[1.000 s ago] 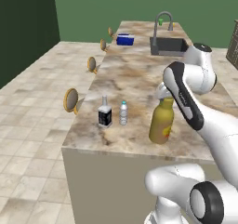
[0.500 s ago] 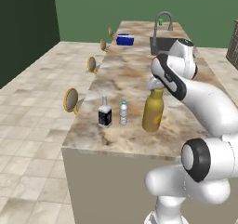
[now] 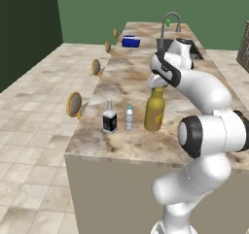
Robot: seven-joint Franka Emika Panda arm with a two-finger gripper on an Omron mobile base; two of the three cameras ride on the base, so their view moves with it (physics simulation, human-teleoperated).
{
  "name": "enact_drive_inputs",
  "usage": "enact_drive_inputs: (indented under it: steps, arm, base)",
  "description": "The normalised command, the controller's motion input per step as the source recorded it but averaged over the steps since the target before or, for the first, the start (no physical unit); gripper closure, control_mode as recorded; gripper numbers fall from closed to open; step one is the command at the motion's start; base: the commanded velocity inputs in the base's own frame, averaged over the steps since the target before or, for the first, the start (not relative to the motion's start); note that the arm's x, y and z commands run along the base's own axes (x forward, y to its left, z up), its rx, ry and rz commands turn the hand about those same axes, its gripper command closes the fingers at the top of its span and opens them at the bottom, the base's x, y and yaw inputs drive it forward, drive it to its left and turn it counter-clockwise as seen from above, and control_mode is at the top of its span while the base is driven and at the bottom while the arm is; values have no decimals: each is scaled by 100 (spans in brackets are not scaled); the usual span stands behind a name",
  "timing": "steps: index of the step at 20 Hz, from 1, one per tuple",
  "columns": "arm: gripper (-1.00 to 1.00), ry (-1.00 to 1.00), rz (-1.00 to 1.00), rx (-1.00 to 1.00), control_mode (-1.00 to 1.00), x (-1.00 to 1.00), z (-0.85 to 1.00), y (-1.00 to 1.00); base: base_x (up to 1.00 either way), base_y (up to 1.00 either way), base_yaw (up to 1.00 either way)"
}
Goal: Place the drinks on the dining counter in a tight cluster.
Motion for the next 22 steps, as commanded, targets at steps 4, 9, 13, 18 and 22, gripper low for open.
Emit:
enact_drive_inputs:
  steps: [4, 9, 13, 18, 22]
  arm:
    - [100, 0, 3, 0, -100, 26, -62, 3]
    - [100, 0, 1, -1, -100, 17, -35, 1]
    - [100, 0, 0, -6, -100, 18, -9, 0]
    - [100, -1, 0, -5, -100, 42, 0, 0]
    - [100, -4, 0, 0, -100, 13, -1, 0]
  base:
    - [0, 0, 0]
    - [0, 0, 0]
    - [0, 0, 0]
    - [0, 0, 0]
    - [0, 0, 0]
